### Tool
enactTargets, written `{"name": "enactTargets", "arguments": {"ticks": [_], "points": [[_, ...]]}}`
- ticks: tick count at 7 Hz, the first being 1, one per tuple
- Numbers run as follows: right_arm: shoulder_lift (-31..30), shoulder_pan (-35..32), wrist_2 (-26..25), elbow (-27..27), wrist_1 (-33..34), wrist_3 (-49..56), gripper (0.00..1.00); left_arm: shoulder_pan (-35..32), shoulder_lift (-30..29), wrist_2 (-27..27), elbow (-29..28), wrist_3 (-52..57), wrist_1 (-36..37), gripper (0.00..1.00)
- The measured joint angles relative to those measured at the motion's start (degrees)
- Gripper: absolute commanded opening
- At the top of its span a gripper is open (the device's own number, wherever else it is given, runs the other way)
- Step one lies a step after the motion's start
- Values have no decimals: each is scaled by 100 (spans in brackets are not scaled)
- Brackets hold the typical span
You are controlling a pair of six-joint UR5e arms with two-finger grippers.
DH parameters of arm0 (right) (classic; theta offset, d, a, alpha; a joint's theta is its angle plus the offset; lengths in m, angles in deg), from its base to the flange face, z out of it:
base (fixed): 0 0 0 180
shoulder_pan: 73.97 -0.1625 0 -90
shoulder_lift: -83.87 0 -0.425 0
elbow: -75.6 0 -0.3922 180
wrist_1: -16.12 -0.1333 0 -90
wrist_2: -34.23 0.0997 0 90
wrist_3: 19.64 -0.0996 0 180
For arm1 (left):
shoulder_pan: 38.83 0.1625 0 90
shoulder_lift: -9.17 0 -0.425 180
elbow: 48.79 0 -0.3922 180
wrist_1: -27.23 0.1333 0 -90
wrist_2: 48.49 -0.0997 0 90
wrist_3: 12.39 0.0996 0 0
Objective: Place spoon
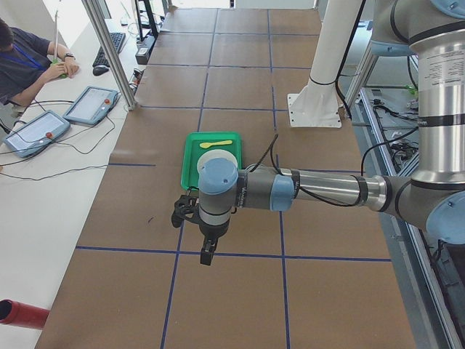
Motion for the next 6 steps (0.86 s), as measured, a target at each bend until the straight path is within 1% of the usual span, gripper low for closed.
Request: {"name": "enactTargets", "arguments": {"ticks": [3, 6], "points": [[4, 0, 0, 0, -3, 0, 100, -8, -2, 321, 73, 2, -4, 100], [0, 0, 0, 0, -4, 0, 100, -9, 1, 406, 67, 2, -4, 100]]}}
